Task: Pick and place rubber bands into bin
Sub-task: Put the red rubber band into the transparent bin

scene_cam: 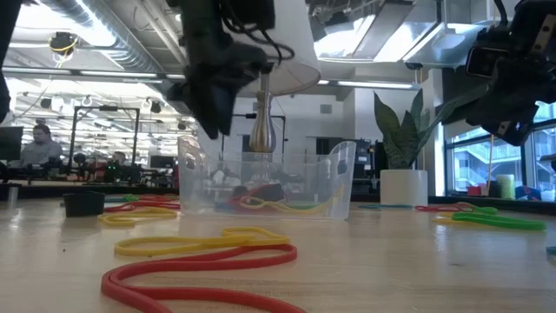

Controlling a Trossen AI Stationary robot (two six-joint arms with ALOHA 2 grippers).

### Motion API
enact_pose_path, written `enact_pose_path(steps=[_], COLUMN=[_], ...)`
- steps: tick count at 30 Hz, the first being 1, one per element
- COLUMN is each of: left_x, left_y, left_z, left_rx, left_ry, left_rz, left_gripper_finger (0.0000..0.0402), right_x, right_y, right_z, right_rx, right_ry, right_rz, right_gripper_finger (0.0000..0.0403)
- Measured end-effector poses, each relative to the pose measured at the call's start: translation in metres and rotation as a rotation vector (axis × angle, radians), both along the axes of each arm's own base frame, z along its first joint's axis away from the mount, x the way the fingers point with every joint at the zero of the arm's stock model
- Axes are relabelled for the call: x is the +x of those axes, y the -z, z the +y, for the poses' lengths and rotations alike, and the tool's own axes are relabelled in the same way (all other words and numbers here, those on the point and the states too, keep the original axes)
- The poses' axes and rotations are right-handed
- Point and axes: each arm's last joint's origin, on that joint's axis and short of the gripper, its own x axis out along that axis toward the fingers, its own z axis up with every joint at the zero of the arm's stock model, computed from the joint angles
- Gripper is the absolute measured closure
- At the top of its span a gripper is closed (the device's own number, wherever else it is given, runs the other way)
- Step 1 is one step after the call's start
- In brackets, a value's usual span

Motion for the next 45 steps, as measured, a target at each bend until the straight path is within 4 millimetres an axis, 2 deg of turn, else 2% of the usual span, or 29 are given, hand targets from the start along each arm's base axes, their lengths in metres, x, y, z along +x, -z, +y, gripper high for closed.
enact_pose_path(steps=[4,8,10,12,16,21,24,28,33,37,41,45], left_x=[-0.022,-0.048,-0.060,-0.073,-0.096,-0.116,-0.128,-0.140,-0.143,-0.140,-0.137,-0.134], left_y=[-0.024,-0.044,-0.046,-0.041,-0.015,0.016,0.029,0.042,0.052,0.067,0.087,0.107], left_z=[0.000,0.007,0.012,0.019,0.032,0.055,0.070,0.091,0.116,0.133,0.144,0.150], left_rx=[0.035,0.138,0.168,0.166,0.165,0.149,0.117,0.073,0.096,0.112,0.090,0.031], left_ry=[0.079,0.044,0.017,-0.013,-0.069,-0.235,-0.338,-0.374,-0.368,-0.324,-0.276,-0.223], left_rz=[0.014,0.062,0.058,0.069,0.074,-0.018,0.005,0.060,0.081,0.113,0.169,0.217], left_gripper_finger=[0.0320,0.0384,0.0395,0.0399,0.0400,0.0400,0.0389,0.0345,0.0272,0.0230,0.0219,0.0233], right_x=[0.000,0.000,0.001,0.001,0.001,0.002,0.003,0.004,0.006,0.007,0.007,0.008], right_y=[0.000,0.000,-0.001,-0.002,-0.002,-0.003,-0.004,-0.005,-0.008,-0.009,-0.009,-0.009], right_z=[0.000,0.000,0.000,0.000,0.000,0.000,-0.002,-0.005,-0.008,-0.010,-0.011,-0.012], right_rx=[0.028,0.032,0.038,0.056,0.056,0.071,0.101,0.107,0.108,0.127,0.146,0.145], right_ry=[0.018,0.020,0.022,0.033,0.044,0.055,0.098,0.186,0.243,0.263,0.284,0.292], right_rz=[0.003,0.002,-0.007,-0.015,-0.018,-0.030,-0.042,-0.064,-0.106,-0.119,-0.120,-0.121], right_gripper_finger=[0.0395,0.0395,0.0395,0.0395,0.0395,0.0395,0.0395,0.0395,0.0395,0.0395,0.0395,0.0395])
